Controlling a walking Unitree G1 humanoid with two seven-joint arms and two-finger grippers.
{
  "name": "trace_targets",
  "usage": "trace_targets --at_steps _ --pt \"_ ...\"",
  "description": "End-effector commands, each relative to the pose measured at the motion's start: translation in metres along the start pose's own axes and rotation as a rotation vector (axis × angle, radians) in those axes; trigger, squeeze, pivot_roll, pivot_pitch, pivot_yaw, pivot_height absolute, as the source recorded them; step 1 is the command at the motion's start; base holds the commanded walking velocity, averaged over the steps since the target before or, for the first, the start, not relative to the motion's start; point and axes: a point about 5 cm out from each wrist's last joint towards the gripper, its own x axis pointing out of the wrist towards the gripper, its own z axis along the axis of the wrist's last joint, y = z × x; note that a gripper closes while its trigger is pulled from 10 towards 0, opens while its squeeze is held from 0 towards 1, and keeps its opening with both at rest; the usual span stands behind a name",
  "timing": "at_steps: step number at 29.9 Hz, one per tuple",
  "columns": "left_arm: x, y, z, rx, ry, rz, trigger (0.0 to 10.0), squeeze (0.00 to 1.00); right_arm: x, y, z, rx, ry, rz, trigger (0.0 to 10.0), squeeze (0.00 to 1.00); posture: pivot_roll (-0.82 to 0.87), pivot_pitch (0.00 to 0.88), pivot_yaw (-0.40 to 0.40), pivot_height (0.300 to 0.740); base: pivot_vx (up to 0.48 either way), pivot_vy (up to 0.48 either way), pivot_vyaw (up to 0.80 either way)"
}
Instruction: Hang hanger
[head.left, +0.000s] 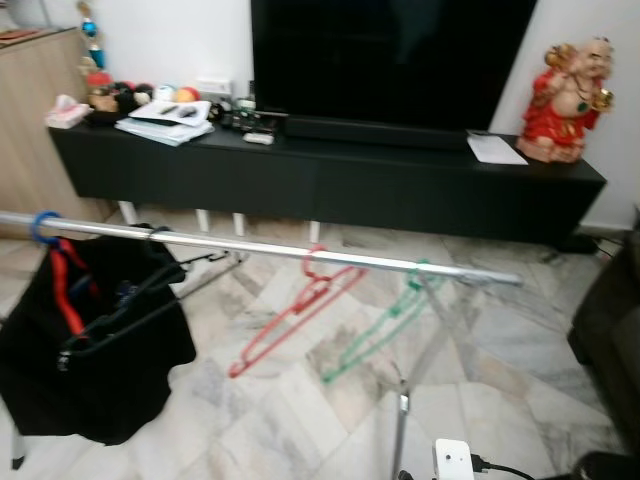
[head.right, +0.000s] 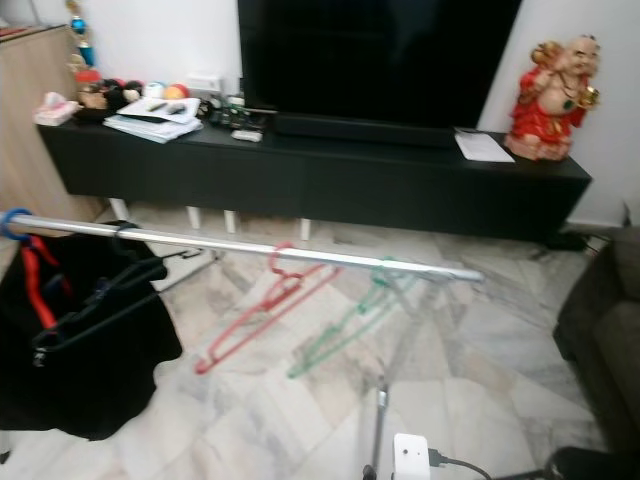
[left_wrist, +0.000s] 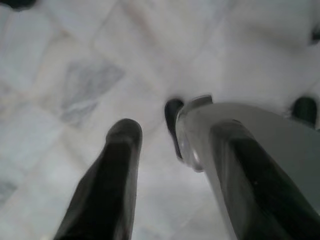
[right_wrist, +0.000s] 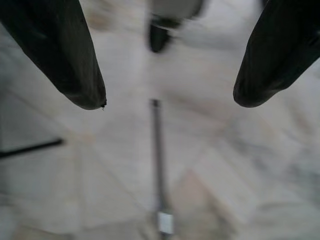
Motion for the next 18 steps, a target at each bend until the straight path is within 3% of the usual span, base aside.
trace_targets --at_steps 1,12,18 --pt "-0.0014 -0.0008 -0.0084 0.01 0.033 -0.009 10.0 0.0 0.0014 0.0045 0.0077 0.006 -0.025 0.007 10.0 0.0 0.05 0.0 -0.04 0.74 0.0 -0.371 0.0" --pt "-0.0016 -0.0007 -0.009 0.011 0.034 -0.008 10.0 0.0 0.0013 0.0045 0.0076 0.009 -0.027 0.005 10.0 0.0 0.05 0.0 -0.04 0.74 0.0 -0.371 0.0" --pt "-0.0017 -0.0007 -0.0101 0.0 0.038 -0.006 10.0 0.0 0.0011 0.0043 0.0084 0.019 -0.045 -0.005 10.0 0.0 0.04 0.0 -0.041 0.74 0.0 0.0 0.0"
